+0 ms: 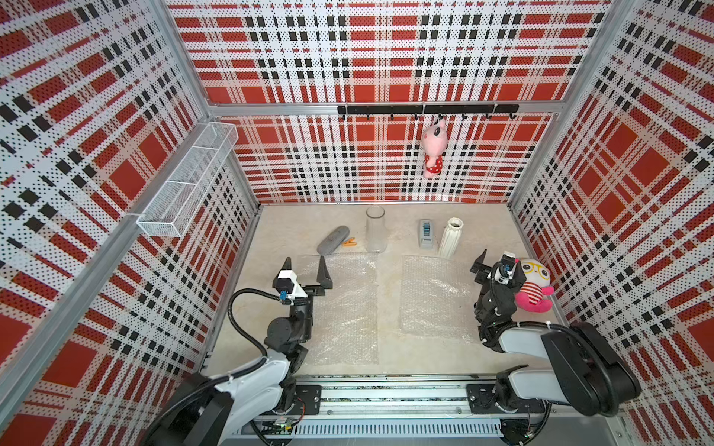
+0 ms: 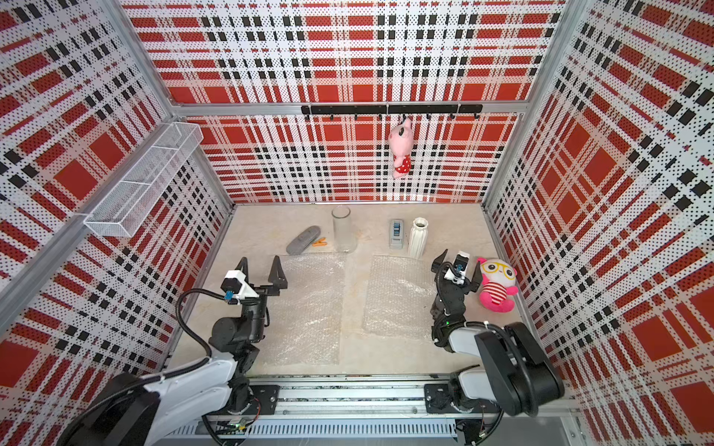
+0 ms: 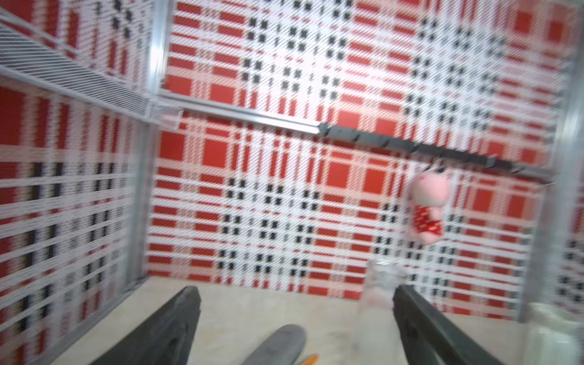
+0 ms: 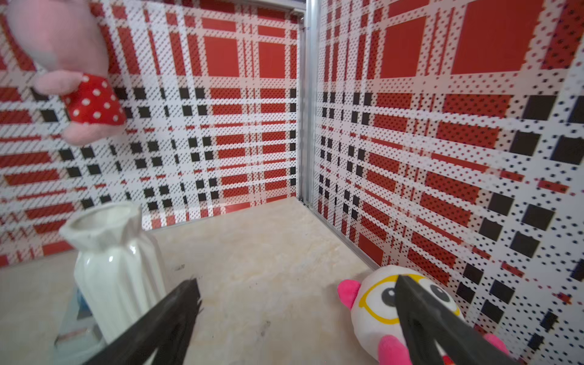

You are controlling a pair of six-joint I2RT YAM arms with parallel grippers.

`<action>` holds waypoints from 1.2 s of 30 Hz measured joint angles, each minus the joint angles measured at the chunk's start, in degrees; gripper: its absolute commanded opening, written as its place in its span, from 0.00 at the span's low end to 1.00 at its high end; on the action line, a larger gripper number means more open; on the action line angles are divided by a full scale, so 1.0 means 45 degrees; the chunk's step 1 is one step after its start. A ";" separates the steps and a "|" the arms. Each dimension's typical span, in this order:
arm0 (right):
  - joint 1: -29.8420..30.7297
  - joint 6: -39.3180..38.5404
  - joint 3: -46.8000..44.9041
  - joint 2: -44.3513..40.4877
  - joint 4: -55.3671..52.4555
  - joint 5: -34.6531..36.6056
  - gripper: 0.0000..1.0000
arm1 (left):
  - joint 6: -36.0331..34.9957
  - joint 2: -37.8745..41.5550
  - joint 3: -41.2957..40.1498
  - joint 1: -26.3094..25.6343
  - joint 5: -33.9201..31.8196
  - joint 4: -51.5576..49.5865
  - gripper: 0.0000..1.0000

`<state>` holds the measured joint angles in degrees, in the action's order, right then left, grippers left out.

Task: Wrap vases in bubble wrap
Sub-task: Pick up the vase from the center of the board.

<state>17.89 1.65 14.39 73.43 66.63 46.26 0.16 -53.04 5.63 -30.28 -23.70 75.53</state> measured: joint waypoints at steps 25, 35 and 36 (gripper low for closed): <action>-0.0835 0.4347 0.6198 0.1841 -1.1502 -0.8578 1.00 | 0.2900 -0.3594 0.4109 -0.2380 -0.1933 -0.8412 0.98; -0.0971 0.5129 0.6275 0.3274 -1.0166 -0.8850 1.00 | 0.6703 -0.3366 0.3453 -0.1938 -0.6407 -0.9554 0.98; -0.0981 0.5139 0.6275 0.3366 -0.9972 -0.8811 1.00 | 0.6892 -0.3254 0.3337 -0.1933 -0.6460 -0.9525 0.98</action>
<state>13.47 24.77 42.63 88.58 21.76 6.61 31.18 -67.68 20.64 -38.98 -52.77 32.67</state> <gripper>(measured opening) 0.999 0.982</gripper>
